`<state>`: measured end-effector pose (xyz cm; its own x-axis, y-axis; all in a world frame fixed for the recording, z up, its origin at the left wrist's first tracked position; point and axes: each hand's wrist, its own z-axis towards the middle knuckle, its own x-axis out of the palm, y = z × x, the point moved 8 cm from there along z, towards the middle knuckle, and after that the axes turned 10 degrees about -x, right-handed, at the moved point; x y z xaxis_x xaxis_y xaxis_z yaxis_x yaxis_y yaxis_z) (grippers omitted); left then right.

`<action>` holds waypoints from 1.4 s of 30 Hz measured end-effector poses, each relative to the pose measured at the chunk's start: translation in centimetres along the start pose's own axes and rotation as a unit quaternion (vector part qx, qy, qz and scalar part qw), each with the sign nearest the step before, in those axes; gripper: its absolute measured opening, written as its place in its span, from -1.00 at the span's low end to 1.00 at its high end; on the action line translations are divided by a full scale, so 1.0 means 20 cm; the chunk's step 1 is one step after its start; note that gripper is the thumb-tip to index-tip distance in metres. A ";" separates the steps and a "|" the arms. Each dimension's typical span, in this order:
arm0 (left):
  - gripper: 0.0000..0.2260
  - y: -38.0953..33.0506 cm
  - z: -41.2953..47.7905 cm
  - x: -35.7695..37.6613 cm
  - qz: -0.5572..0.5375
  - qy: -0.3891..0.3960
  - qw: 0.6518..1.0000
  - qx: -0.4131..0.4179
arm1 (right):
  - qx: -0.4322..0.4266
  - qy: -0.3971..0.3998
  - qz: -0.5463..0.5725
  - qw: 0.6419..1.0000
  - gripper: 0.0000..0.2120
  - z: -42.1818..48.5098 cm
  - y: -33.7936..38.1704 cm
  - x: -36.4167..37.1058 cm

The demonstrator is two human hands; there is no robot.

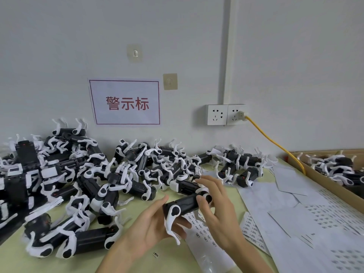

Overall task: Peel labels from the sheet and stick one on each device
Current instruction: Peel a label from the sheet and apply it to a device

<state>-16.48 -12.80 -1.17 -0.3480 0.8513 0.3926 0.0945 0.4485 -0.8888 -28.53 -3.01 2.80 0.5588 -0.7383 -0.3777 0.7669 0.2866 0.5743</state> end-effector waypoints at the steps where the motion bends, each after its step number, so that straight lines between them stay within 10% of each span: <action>1: -0.52 0.01 0.00 0.00 0.000 0.003 1.000 -0.008 | -0.002 0.002 0.000 1.000 -0.70 0.00 0.00 0.00; 18: -0.64 0.06 0.05 -0.03 0.086 -0.069 0.994 0.016 | 0.016 0.077 -0.029 0.996 -0.33 -0.02 -0.06 0.09; 21: -0.78 0.07 0.04 -0.05 0.070 -0.110 0.992 -0.002 | 0.019 0.075 -0.003 0.997 -0.46 -0.02 -0.06 0.10; 25: -0.42 0.10 0.04 -0.10 0.060 -0.166 0.983 -0.040 | 0.018 0.039 0.019 0.999 -0.71 -0.02 -0.06 0.07; 33: -0.49 0.09 0.04 -0.05 0.159 -0.131 0.976 -0.067 | 0.016 0.051 0.012 0.999 -0.65 -0.02 -0.03 0.09; 42: -0.77 -0.06 -0.02 -0.27 -0.095 -0.226 0.962 0.120 | 0.075 0.108 -0.090 0.987 -0.51 -0.06 -0.13 0.13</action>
<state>-14.39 -17.96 -2.09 -0.7123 0.5306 0.4595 -0.2104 0.4632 -0.8609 -28.71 -4.96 -0.47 0.4837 -0.6177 -0.6200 0.8135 0.0560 0.5789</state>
